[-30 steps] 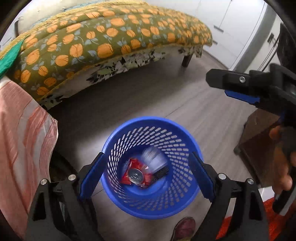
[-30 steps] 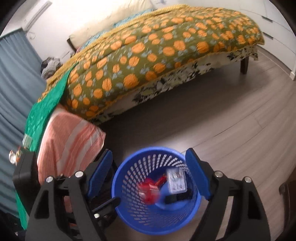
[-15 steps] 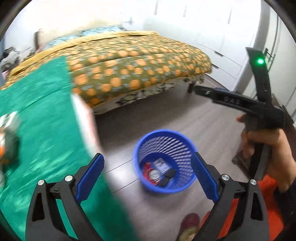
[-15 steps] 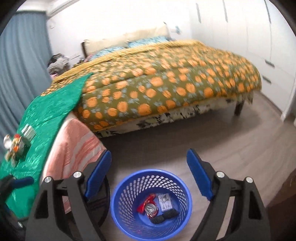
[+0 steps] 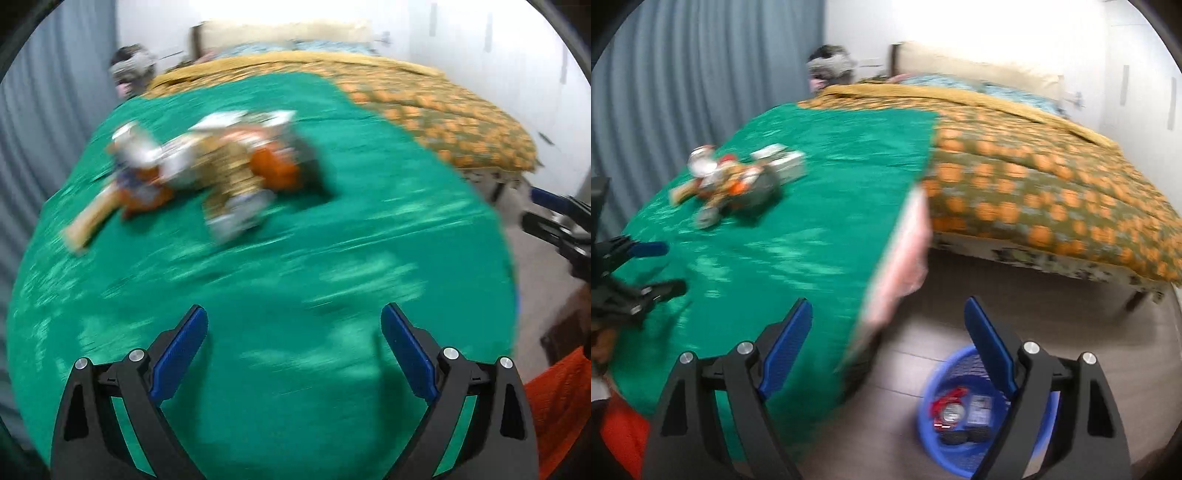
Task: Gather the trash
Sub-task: 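Return both tools to the table and grasp the gold wrapper with the right tool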
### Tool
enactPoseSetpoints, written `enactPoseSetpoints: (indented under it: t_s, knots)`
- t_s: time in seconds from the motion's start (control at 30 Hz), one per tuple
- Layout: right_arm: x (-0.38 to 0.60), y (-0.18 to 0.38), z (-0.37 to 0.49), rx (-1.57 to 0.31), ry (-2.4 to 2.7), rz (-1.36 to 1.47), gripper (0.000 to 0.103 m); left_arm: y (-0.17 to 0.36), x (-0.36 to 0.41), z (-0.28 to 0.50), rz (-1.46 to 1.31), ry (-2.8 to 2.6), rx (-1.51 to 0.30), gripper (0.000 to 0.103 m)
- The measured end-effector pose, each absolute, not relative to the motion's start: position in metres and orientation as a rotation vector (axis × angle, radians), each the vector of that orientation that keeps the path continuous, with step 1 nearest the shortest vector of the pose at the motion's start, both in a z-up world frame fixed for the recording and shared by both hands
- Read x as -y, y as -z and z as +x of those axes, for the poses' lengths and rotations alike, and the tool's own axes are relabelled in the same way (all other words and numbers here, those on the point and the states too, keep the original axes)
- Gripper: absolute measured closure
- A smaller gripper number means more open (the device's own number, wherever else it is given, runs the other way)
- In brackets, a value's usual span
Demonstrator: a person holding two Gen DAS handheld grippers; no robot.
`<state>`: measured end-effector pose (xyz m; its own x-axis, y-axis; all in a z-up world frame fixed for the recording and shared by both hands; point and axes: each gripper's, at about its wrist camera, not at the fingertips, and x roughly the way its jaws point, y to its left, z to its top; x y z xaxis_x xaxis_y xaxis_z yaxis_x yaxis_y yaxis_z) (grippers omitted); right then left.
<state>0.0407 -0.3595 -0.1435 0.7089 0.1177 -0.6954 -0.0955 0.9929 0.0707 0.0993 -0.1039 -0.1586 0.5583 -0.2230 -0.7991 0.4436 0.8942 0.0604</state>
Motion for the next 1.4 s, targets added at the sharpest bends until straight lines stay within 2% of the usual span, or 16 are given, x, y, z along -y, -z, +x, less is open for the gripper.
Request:
enactPoseSetpoints:
  t_s: [0.27,0.5,0.53,0.57,0.67,0.93,0.97,1.03,1.4]
  knots:
    - [0.27,0.16,0.061,-0.841,-0.261,-0.02,0.021,0.159,0.024,0.123,0.291,0.29,-0.898,0.009]
    - [0.229,0.167,0.101,-0.898,-0.342,0.064,0.021,0.163,-0.026,0.139,0.254,0.242,-0.944,0.006]
    - [0.224,0.167,0.109,-0.904,-0.356,0.083,0.023,0.163,-0.032,0.14,0.241,0.25,-0.949,0.006]
    - [0.217,0.166,0.121,-0.913,-0.371,0.099,0.03,0.164,-0.035,0.14,0.23,0.257,-0.951,0.006]
    - [0.197,0.166,0.146,-0.934,-0.392,0.119,0.034,0.169,-0.045,0.14,0.173,0.27,-0.948,0.005]
    - [0.157,0.165,0.198,-0.913,-0.262,0.06,0.037,0.169,-0.038,0.143,0.169,0.267,-0.947,0.005]
    - [0.158,0.165,0.199,-0.909,-0.251,0.063,0.042,0.169,-0.038,0.143,0.169,0.267,-0.947,0.005]
    - [0.157,0.161,0.195,-0.893,-0.26,0.059,0.06,0.169,-0.038,0.143,0.168,0.266,-0.947,0.005]
    - [0.17,0.155,0.106,-0.923,-0.379,-0.129,0.06,0.169,-0.037,0.142,0.168,0.266,-0.947,0.005]
